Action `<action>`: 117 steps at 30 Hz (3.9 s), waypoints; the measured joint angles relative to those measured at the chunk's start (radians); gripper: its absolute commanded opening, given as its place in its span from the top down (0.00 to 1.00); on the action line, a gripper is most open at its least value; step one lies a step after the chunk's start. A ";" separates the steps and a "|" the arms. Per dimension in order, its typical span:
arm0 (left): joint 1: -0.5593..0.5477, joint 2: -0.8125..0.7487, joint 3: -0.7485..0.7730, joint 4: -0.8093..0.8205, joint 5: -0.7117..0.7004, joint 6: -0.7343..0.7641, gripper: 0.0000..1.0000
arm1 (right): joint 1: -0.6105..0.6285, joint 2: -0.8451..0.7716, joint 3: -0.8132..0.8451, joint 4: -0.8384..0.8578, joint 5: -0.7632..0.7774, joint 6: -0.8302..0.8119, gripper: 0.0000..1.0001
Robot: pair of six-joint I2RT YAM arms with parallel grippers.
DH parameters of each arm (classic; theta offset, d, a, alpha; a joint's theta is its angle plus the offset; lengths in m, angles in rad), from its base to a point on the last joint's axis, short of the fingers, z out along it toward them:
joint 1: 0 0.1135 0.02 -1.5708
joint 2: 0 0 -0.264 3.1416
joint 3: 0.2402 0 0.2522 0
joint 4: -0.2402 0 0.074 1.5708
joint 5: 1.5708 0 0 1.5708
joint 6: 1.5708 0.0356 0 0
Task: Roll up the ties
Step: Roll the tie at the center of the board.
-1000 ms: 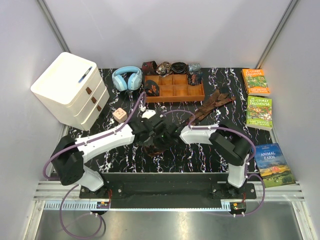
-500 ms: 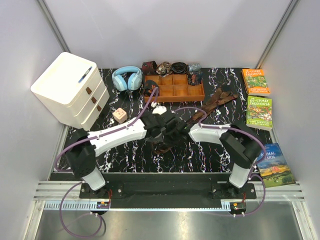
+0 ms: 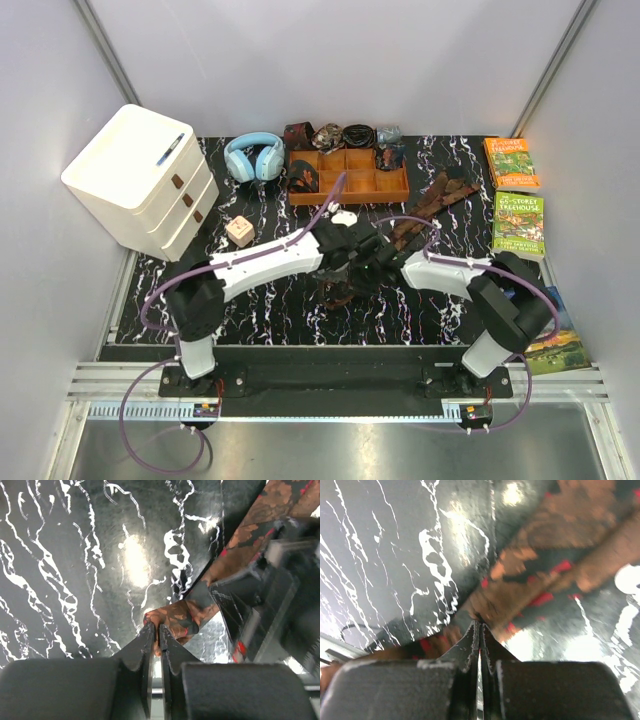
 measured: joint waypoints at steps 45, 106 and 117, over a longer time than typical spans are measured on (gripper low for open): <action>-0.012 0.364 0.354 0.049 0.045 0.049 0.68 | -0.028 -0.771 -0.390 -0.233 0.260 0.182 0.94; 0.119 -0.723 -0.788 0.571 0.227 0.004 0.23 | -0.028 -0.415 -0.216 0.335 -0.221 -0.255 0.88; 0.114 -0.577 -0.787 0.704 0.256 -0.002 0.26 | -0.028 -0.304 -0.146 0.317 -0.171 -0.264 0.92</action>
